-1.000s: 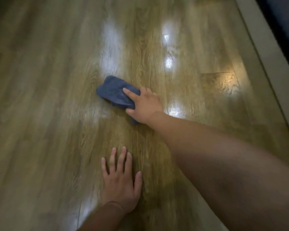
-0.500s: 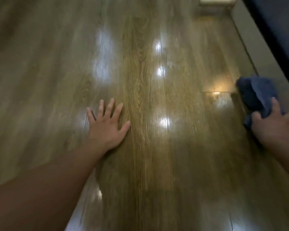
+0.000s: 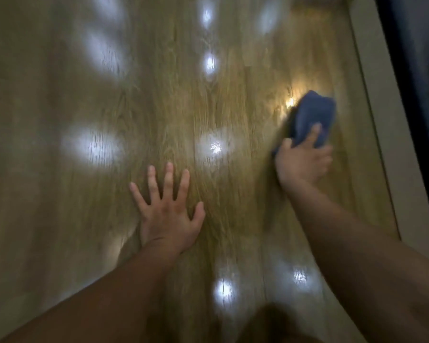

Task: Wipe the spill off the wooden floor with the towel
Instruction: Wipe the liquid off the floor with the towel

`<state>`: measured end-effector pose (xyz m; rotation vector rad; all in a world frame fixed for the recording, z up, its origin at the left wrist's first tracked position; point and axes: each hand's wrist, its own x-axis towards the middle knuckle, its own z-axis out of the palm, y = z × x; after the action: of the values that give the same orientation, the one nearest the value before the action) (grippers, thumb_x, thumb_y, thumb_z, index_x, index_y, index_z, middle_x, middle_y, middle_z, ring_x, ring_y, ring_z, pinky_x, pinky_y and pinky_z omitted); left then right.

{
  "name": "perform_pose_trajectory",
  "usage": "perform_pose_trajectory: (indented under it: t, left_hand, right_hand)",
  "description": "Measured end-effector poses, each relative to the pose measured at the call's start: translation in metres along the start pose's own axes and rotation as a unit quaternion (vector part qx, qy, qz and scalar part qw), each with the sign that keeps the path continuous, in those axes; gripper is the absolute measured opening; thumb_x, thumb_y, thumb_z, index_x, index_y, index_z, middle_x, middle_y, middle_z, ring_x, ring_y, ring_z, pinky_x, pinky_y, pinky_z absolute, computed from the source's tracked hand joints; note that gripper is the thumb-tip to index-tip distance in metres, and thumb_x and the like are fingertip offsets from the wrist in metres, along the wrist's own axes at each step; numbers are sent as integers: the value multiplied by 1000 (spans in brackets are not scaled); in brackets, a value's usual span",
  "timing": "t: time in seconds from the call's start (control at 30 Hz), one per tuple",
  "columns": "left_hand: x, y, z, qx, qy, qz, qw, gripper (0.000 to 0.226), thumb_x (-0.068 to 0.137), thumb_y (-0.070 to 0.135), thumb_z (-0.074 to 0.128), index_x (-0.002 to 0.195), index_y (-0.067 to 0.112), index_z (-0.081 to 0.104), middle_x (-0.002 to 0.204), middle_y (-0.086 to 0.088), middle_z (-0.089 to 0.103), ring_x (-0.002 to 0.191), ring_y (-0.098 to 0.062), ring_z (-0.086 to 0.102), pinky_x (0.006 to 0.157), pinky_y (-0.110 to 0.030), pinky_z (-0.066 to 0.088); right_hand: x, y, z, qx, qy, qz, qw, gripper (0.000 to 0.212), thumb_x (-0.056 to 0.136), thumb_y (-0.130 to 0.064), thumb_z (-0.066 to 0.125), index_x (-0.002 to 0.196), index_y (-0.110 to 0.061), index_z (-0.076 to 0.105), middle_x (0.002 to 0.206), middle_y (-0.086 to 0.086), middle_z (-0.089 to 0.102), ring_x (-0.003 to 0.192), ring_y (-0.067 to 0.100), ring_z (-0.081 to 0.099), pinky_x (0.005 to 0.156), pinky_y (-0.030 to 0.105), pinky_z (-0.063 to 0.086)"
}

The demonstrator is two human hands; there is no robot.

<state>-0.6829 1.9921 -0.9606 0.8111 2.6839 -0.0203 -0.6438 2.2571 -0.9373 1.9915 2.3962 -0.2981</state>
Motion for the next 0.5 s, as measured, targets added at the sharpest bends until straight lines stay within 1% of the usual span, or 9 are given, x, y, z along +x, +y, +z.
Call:
perform_pose_trajectory:
  t: [0.1,0.17,0.2,0.23,0.27,0.33,0.37,0.43,0.5]
  left_hand:
    - [0,0,1,-9,8,-1,1000,78,86,64,26,153,25,31,163,-9,19,150,-39,3,112,-71,4]
    - [0,-1,4,-17,15,-3,1000,77,85,62,29,148,21,43,160,-12,28,149,-40,8,112,-72,6]
    - [1,-2,4,-13,13,-2,1000,76,85,62,29,147,21,44,159,-12,29,150,-40,8,112,-72,6]
    - [0,-3,4,-9,11,2,1000,76,86,63,28,148,21,41,160,-12,27,150,-40,7,112,-72,5]
    - [0,-4,4,-12,15,5,1000,77,86,63,28,150,22,38,161,-11,24,150,-39,5,113,-71,4]
    - [1,-6,6,-30,35,8,999,77,86,62,31,151,22,36,162,-12,23,150,-40,7,113,-72,4]
    - [1,-5,7,-42,42,8,998,77,85,61,33,151,21,37,161,-12,25,150,-41,9,112,-72,4]
    - [1,-4,8,-45,48,14,998,77,84,61,35,150,20,38,161,-13,26,149,-43,11,112,-73,5]
    - [2,-5,11,-36,51,21,998,77,85,61,36,151,20,37,160,-14,26,148,-44,13,111,-74,6]
  right_hand:
    - [-60,-65,13,-29,-108,-286,952,80,94,-52,49,157,-38,2,156,21,22,137,40,33,111,50,33]
    - [-59,-69,0,-87,-157,-516,838,81,92,-49,56,157,-41,9,151,18,32,130,36,40,105,45,40]
    - [-39,-56,-6,-109,-163,-571,797,81,91,-48,58,156,-43,11,149,17,34,128,35,42,104,44,41]
    - [-16,-33,-9,-118,-157,-560,805,81,90,-46,59,156,-45,11,149,15,33,127,35,43,104,44,40]
    - [14,0,-11,-112,-142,-496,849,80,91,-44,60,155,-46,12,149,15,33,127,35,44,105,44,38]
    - [73,64,-26,-32,-108,-270,956,77,92,-40,57,156,-43,14,151,19,34,131,40,43,110,46,36]
    - [98,89,-37,4,-88,-150,985,75,92,-41,54,157,-36,16,152,21,34,134,42,41,112,48,33]
    - [125,94,-50,21,-54,8,998,71,94,-42,49,156,-23,22,152,24,37,135,46,39,111,52,34]
    - [132,51,-46,21,-45,32,998,64,91,-44,48,148,-18,33,145,24,42,130,46,44,106,53,39]
